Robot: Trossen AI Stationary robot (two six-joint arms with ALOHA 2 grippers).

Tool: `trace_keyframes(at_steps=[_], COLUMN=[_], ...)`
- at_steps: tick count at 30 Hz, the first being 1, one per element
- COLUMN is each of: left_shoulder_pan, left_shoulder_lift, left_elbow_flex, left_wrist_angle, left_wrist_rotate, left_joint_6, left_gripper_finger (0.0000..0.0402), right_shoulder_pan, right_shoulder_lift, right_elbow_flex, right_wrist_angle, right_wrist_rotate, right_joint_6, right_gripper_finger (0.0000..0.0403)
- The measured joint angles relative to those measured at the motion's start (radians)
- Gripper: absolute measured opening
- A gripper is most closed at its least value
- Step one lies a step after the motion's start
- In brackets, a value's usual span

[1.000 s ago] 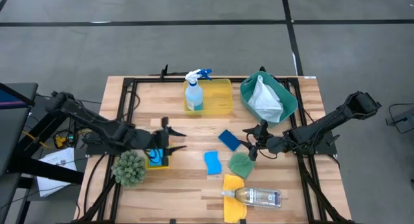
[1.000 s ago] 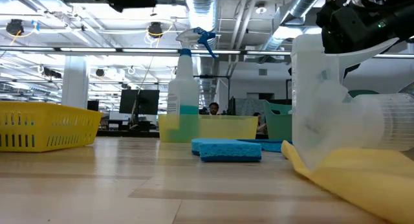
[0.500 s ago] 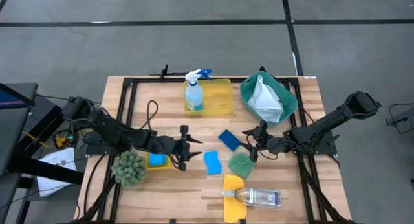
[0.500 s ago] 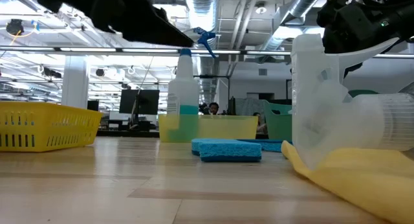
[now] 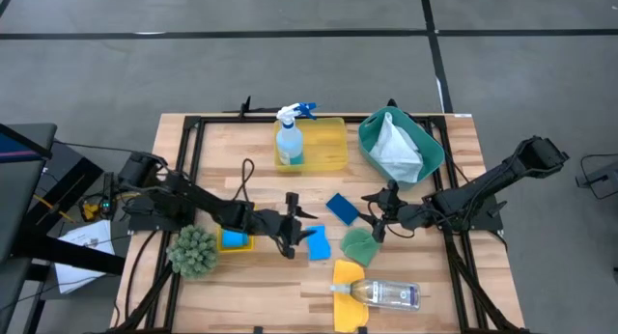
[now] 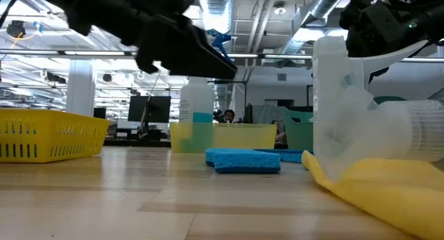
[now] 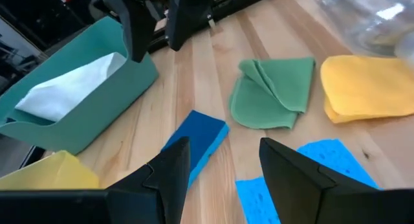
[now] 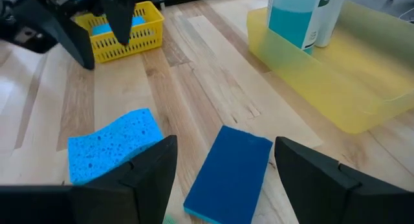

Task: Pick & Place Kitchen Items
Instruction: Put the blue sponge into the bottom yellow bin

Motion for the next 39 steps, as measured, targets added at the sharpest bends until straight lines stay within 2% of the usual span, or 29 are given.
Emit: trace_keyframes(at_steps=[9, 14, 28, 39], left_shoulder_pan=[0.019, 0.018, -0.027, -0.028], left_shoulder_lift=[0.125, 0.165, 0.181, 0.181], left_elbow_flex=[0.073, 0.097, 0.089, 0.089], left_wrist_angle=[-0.019, -0.089, -0.18, -0.189], left_wrist_rotate=[0.052, 0.072, 0.142, 0.143], left_joint_6=[0.103, 0.12, 0.104, 0.102], left_gripper_finger=[0.0182, 0.0182, 0.0182, 0.0182], right_shoulder_pan=[0.0, 0.0, 0.0, 0.001], right_shoulder_lift=[0.0, 0.0, 0.066, 0.073], right_elbow_flex=[0.0, 0.0, 0.0, 0.0], right_wrist_angle=[-0.001, -0.004, 0.025, 0.045], right_wrist_rotate=[-0.003, -0.003, -0.004, -0.033], right_joint_6=[0.0, 0.0, -0.001, -0.001], right_gripper_finger=[0.025, 0.025, 0.025, 0.025])
